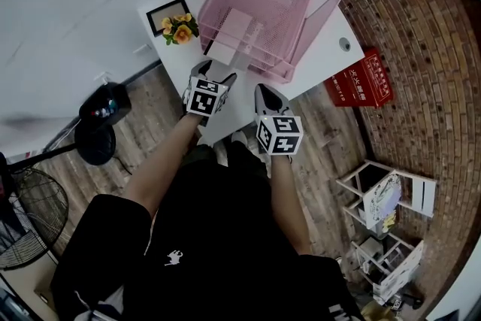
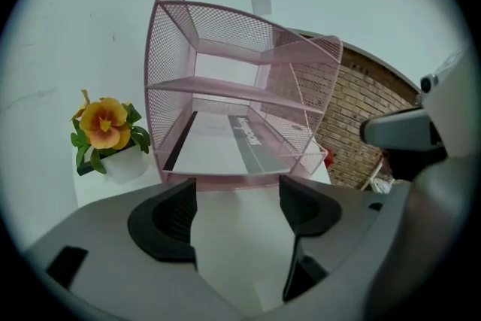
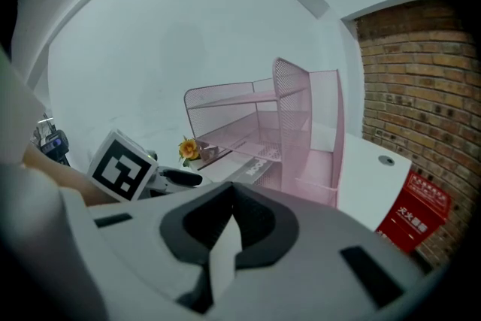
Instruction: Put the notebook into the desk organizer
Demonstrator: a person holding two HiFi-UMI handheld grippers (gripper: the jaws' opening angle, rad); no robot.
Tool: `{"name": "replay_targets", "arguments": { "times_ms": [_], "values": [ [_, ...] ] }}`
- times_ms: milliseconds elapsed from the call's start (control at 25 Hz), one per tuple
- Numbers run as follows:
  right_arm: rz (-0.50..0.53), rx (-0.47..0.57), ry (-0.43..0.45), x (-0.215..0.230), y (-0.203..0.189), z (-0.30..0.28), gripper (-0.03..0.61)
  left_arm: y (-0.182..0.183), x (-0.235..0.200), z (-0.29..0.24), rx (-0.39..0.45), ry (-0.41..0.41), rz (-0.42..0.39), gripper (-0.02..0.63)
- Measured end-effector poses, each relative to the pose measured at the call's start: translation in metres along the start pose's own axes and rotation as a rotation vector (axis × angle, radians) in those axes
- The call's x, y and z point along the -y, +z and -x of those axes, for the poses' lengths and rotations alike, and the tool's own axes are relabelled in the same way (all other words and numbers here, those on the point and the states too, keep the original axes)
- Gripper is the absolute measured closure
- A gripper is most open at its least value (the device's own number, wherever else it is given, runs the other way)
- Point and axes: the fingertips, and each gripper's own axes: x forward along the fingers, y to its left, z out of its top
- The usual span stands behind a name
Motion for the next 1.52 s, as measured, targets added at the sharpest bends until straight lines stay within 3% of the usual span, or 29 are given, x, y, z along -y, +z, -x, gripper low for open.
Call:
{"name": "replay_targets", "arguments": {
  "times_ms": [280, 640, 1520],
  "values": [
    [-0.004, -0.002, -0.009, 0.002, 0.0, -0.004, 0.575, 0.006, -0.001, -0.005, 0.02, -0.003, 0.019, 0.296],
    [-0.004, -0.007, -0.022, 0.012, 0.0, -0.005, 0.575, 0.014, -0.003, -0.016, 0.022, 0.021, -0.012, 0.303],
    [-0.026, -0.001, -0.077, 0.028, 0.002, 0.001, 0.575, 0.034, -0.001, -0.035, 0.056, 0.174, -0.002, 0.28]
  ]
}}
